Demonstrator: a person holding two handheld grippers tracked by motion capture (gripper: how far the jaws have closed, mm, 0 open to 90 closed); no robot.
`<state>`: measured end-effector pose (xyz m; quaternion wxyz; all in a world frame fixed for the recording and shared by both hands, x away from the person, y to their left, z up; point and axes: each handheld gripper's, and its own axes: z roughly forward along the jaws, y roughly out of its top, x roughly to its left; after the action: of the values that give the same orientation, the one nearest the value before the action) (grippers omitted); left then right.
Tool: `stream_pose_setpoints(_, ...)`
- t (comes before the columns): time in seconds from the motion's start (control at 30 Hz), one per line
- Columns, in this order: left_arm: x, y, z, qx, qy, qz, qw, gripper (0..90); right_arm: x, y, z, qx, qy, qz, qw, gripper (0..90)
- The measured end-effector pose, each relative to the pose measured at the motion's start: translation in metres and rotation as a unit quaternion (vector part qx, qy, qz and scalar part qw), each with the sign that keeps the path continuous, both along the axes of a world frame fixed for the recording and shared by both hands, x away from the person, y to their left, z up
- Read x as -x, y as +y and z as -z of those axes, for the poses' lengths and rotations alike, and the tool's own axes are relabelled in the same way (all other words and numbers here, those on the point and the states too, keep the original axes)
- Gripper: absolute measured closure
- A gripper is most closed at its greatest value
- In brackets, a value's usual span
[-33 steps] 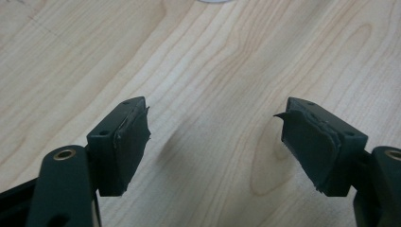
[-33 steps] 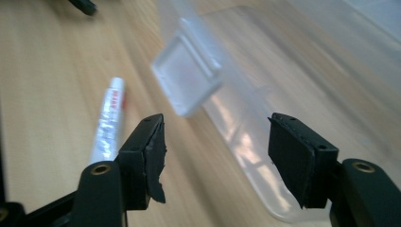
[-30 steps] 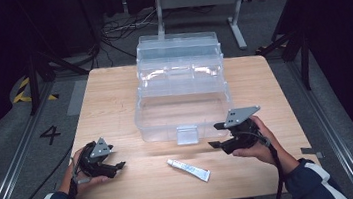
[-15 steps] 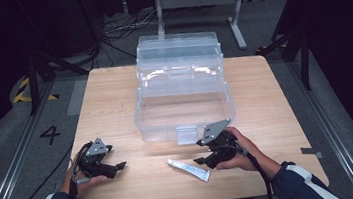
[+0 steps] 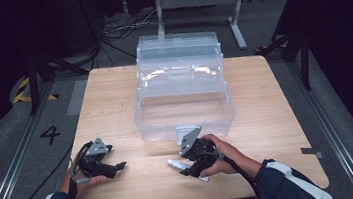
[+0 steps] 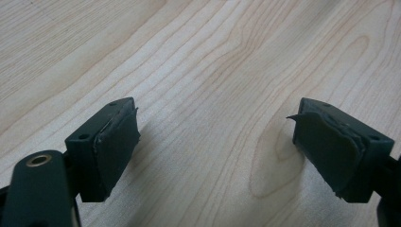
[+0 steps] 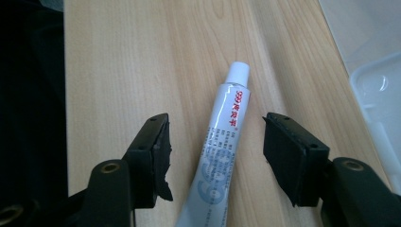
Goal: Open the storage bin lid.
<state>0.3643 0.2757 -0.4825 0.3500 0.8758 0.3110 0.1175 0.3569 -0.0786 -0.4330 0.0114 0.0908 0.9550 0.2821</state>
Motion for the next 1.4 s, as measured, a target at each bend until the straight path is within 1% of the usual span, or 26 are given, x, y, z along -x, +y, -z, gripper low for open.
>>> stream_pose_setpoints(0.1,0.000,0.000,0.000,0.001,0.001,0.001,1.0000,15.2,-0.004,0.004,0.004,0.012,0.007,-0.003,0.9999,44.7)
stream_pose_setpoints(0.13,0.000,0.000,0.000,0.001,0.001,0.000,1.0000,15.2,-0.004,0.004,0.004,0.012,0.007,-0.003,0.9999,44.7)
stream_pose_setpoints(0.17,0.000,0.000,0.000,0.001,0.001,0.000,1.0000,15.2,-0.004,0.005,0.005,0.023,0.006,-0.002,0.9997,44.9)
stream_pose_setpoints(0.2,0.000,0.000,0.000,0.001,0.001,0.000,1.0000,15.2,-0.004,0.006,0.006,0.023,0.009,0.002,0.9997,45.6)
stream_pose_setpoints(0.23,0.000,0.000,0.000,0.001,0.001,0.000,1.0000,15.2,-0.005,0.007,0.008,0.031,0.013,0.001,0.9994,46.7)
stream_pose_setpoints(0.27,0.000,0.000,0.000,0.001,0.001,0.001,1.0000,15.2,-0.005,0.008,0.009,0.039,0.011,-0.001,0.9992,46.8)
stream_pose_setpoints(0.3,0.000,0.000,0.000,0.001,0.001,0.001,1.0000,15.2,-0.005,0.010,0.010,0.044,0.016,0.005,0.9989,48.1)
stream_pose_setpoints(0.37,0.000,0.000,0.000,0.001,0.001,0.001,1.0000,15.2,-0.007,0.012,0.012,0.060,0.011,-0.004,0.9982,49.7)
stream_pose_setpoints(0.4,0.000,0.000,0.000,0.001,0.001,0.001,1.0000,15.1,-0.007,0.012,0.012,0.060,0.011,-0.004,0.9982,49.7)
stream_pose_setpoints(0.43,-0.001,0.000,0.000,0.001,0.001,0.003,1.0000,15.1,-0.007,0.014,0.012,0.064,0.011,0.000,0.9979,51.4)
stream_pose_setpoints(0.47,-0.001,0.000,0.000,0.002,0.001,0.003,1.0000,15.1,-0.009,0.015,0.014,0.073,0.009,-0.003,0.9973,53.0)
stream_pose_setpoints(0.5,-0.001,0.000,0.000,0.002,0.002,0.004,1.0000,15.0,-0.009,0.016,0.015,0.077,0.008,-0.004,0.9970,53.2)
stream_pose_setpoints(0.53,-0.001,0.000,0.000,0.002,0.002,0.005,1.0000,14.9,-0.009,0.017,0.016,0.081,0.009,0.001,0.9967,53.4)
stream_pose_setpoints(0.57,-0.001,0.000,0.000,0.002,0.002,0.005,1.0000,14.9,-0.009,0.018,0.017,0.082,0.008,-0.004,0.9966,53.5)
stream_pose_setpoints(0.63,-0.001,0.000,0.000,0.002,0.002,0.005,1.0000,14.9,-0.009,0.019,0.017,0.087,0.010,-0.003,0.9961,53.9)
stream_pose_setpoints(0.73,-0.001,0.000,0.000,0.002,0.002,0.004,1.0000,14.9,-0.010,0.021,0.016,0.096,0.007,-0.008,0.9953,55.8)
stream_pose_setpoints(0.87,-0.001,0.000,0.000,0.002,0.002,0.004,1.0000,14.9,-0.010,0.023,0.014,0.112,0.010,-0.019,0.9934,61.6)
stream_pose_setpoints(0.97,-0.001,0.000,0.000,0.002,0.002,0.003,1.0000,14.9,-0.012,0.024,0.013,0.125,0.013,-0.027,0.9917,68.5)
stream_pose_setpoints(1.03,-0.001,0.000,0.000,0.002,0.002,0.004,1.0000,14.9,-0.014,0.024,0.012,0.135,0.014,-0.034,0.9901,70.9)
stream_pose_setpoints(1.07,-0.001,0.000,0.000,0.002,0.002,0.003,1.0000,14.9,-0.015,0.024,0.012,0.136,0.018,-0.035,0.9899,71.0)
stream_pose_setpoints(1.1,-0.001,0.000,0.000,0.002,0.002,0.003,1.0000,14.9,-0.015,0.024,0.012,0.136,0.018,-0.035,0.9899,71.0)
stream_pose_setpoints(1.23,-0.001,0.000,0.000,0.002,0.002,0.004,1.0000,14.9,-0.016,0.027,0.011,0.146,0.014,-0.049,0.9880,71.7)
stream_pose_setpoints(1.27,-0.001,0.000,0.000,0.002,0.002,0.004,1.0000,14.9,-0.016,0.027,0.010,0.149,0.016,-0.048,0.9876,71.7)
stream_pose_setpoints(1.4,-0.001,0.000,0.000,0.002,0.002,0.004,1.0000,14.9,-0.017,0.027,0.011,0.147,0.020,-0.053,0.9875,71.8)
